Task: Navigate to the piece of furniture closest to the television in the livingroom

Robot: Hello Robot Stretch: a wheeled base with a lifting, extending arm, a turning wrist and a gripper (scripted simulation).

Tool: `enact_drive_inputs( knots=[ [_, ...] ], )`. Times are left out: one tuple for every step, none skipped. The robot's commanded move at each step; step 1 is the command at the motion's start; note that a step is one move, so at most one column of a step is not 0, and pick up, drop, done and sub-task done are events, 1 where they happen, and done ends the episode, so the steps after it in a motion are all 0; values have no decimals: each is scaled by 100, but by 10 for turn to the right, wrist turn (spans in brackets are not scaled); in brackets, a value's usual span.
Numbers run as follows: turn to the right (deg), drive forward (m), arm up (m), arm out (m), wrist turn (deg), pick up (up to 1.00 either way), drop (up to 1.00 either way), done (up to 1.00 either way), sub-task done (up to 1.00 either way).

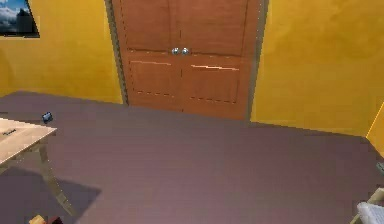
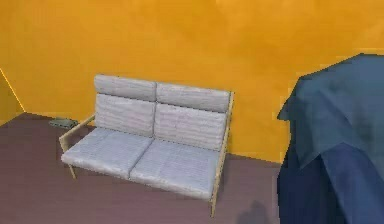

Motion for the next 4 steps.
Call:
enact_drive_inputs(
  knots=[
    [0,75,0,0,0,0,0,0,0],
    [-330,0,0,0,0,0,0,0,0],
    [-30,0,0,0,0,0,0,0,0],
    [450,0,0,0,0,0,0,0,0]
  ],
)
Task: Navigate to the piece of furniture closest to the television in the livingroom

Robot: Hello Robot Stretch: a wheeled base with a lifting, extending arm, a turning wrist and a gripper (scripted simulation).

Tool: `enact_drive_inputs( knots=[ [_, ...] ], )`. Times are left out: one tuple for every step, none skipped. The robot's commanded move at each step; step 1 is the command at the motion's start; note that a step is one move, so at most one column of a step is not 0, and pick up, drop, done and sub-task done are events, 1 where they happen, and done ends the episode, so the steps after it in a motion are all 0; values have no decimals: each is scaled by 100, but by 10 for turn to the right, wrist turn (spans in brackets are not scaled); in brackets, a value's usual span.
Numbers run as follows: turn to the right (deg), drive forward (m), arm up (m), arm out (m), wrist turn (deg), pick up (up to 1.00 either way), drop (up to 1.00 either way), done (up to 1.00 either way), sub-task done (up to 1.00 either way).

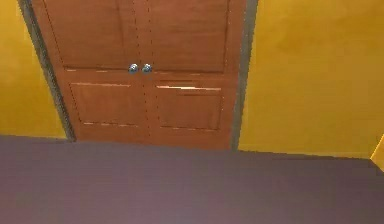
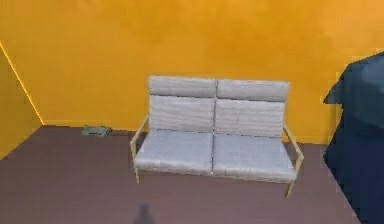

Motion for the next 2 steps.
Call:
enact_drive_inputs(
  knots=[
    [450,0,0,0,0,0,0,0,0],
    [390,0,0,0,0,0,0,0,0]
  ],
)
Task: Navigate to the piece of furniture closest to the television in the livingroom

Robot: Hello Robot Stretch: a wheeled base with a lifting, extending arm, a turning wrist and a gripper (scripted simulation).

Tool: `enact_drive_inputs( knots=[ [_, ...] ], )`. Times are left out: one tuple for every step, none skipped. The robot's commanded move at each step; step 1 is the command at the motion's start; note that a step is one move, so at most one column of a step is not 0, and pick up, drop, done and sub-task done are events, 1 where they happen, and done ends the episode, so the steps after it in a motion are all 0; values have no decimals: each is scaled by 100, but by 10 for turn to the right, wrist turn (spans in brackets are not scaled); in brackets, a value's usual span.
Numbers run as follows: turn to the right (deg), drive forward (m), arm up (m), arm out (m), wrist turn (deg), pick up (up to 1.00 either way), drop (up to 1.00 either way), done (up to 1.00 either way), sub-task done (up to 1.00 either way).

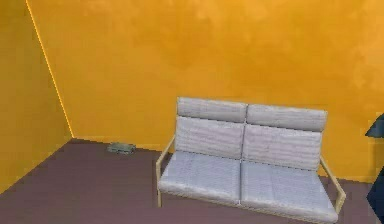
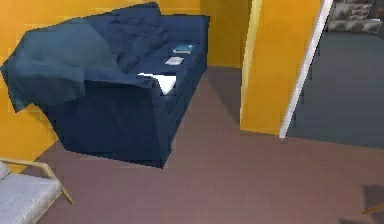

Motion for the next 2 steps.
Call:
enact_drive_inputs(
  knots=[
    [0,5,0,0,0,0,0,0,0],
    [-450,0,0,0,0,0,0,0,0]
  ],
)
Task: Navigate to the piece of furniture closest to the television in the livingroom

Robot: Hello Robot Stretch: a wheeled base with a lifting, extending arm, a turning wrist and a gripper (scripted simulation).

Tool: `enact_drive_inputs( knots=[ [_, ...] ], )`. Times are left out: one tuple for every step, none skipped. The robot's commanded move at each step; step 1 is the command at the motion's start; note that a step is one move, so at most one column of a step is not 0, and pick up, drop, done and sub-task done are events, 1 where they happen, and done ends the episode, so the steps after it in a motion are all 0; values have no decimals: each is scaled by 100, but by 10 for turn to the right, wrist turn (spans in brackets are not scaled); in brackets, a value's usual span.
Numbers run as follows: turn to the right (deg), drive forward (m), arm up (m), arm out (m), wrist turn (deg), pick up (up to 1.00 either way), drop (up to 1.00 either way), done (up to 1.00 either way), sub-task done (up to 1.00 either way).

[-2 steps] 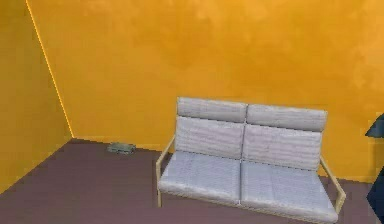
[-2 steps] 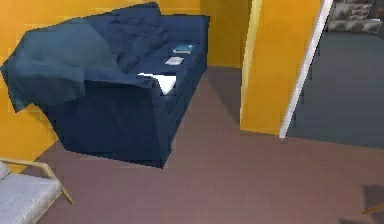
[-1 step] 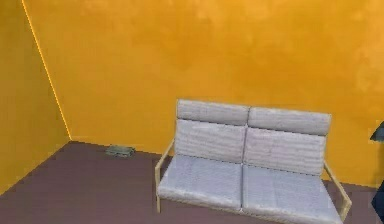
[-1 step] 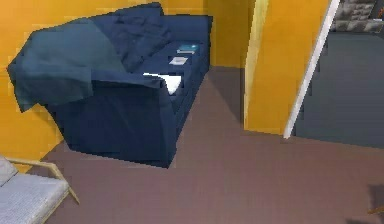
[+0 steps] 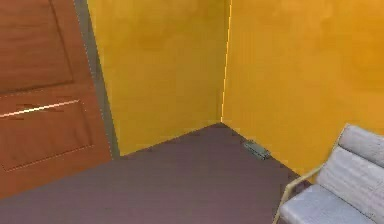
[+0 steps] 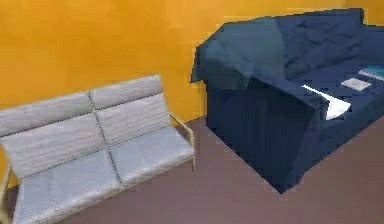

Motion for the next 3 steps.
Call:
enact_drive_inputs(
  knots=[
    [-330,0,0,0,0,0,0,0,0],
    [0,5,0,0,0,0,0,0,0],
    [-420,0,0,0,0,0,0,0,0]
  ],
)
